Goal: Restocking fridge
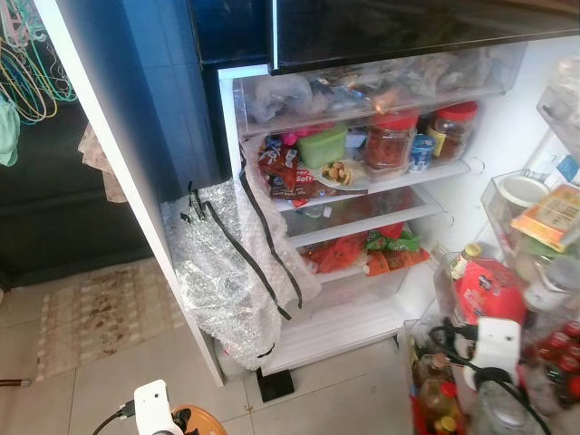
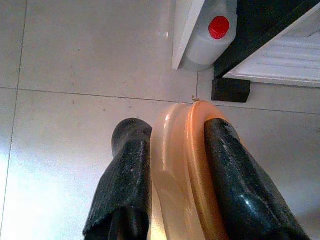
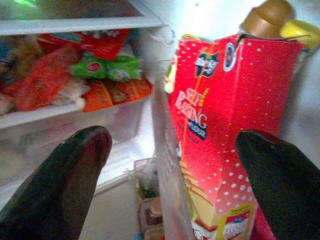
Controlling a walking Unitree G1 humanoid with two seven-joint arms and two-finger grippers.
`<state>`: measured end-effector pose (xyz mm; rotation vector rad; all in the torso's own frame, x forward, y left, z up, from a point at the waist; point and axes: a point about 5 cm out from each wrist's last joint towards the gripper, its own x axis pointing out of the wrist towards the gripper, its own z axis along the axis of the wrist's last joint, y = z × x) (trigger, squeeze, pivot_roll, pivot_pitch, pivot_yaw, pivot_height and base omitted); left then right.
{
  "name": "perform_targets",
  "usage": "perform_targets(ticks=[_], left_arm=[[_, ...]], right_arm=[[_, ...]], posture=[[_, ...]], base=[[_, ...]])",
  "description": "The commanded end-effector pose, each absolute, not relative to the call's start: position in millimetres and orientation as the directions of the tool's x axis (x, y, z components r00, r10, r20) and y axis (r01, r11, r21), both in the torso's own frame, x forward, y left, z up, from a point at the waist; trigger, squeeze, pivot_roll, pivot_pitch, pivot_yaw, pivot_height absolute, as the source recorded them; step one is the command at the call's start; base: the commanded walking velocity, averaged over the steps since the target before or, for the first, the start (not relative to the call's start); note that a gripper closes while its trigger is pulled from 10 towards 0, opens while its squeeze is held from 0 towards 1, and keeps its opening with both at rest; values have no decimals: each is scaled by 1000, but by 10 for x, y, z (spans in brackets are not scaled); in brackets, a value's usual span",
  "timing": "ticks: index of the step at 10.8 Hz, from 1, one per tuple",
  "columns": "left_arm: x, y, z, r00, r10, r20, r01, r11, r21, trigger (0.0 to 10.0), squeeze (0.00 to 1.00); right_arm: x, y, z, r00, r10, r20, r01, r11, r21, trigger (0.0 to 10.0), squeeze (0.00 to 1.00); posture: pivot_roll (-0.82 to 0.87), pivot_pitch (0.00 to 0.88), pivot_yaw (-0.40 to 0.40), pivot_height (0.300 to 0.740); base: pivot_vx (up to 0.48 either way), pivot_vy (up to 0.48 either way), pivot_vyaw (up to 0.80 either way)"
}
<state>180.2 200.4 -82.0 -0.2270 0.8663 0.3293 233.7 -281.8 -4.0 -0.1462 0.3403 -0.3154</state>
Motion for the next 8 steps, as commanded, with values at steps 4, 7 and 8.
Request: perform_targets(ticks=[4,7,8], left_arm=[[1484,1917,-987,484,146,-863,-355,934,-41,10000,0],[1492,1925,-983,487,149,-861,-353,935,-38,10000,0],[1493,1930,-982,486,151,-861,-352,936,-35,10000,0]], right_arm=[[2231,-3076,-37,832,-446,-330,382,892,-241,10000,0],[2202,-2985,-132,821,-427,-378,357,902,-243,10000,0],[2192,-2956,-162,817,-421,-394,349,905,-242,10000,0]], posture=[[38,0,-3,740],[46,0,-1,740],[45,0,1,740]], base=[[0,0,0],[0,0,0],[0,0,0]])
